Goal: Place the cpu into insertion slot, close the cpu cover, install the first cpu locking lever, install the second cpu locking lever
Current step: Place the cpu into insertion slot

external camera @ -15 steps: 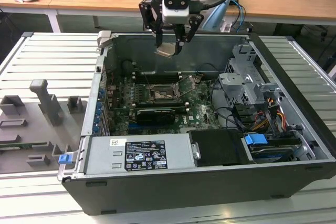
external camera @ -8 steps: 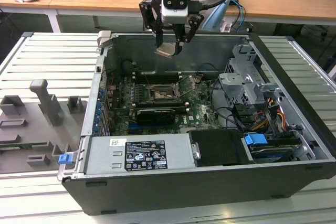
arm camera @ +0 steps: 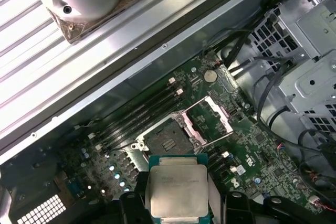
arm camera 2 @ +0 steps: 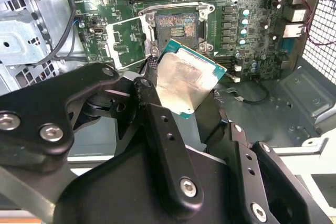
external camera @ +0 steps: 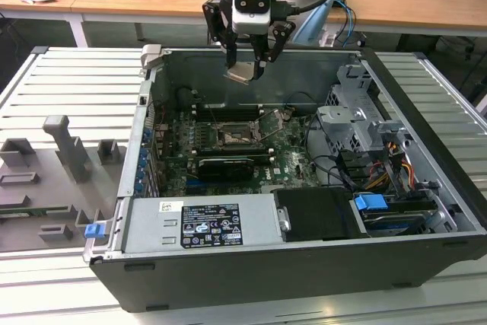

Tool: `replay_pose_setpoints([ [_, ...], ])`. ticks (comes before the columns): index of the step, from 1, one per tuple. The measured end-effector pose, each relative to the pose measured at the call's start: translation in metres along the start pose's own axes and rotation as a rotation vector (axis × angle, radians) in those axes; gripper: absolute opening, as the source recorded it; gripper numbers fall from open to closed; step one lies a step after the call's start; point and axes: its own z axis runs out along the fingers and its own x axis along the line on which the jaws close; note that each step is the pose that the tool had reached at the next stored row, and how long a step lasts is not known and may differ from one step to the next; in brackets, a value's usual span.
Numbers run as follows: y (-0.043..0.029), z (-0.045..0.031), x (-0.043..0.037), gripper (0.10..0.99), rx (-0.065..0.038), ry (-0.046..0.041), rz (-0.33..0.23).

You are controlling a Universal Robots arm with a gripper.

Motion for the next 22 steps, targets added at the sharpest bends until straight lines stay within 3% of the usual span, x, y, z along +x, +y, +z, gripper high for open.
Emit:
replay_pose_setpoints([
  [14,0.0000,0.0001,0.0000,0.529,-0.001,-0.0060,0.068],
  [22,-0.0001,0.0006,0.0000,0.529,-0.003,-0.0125,0.141],
])
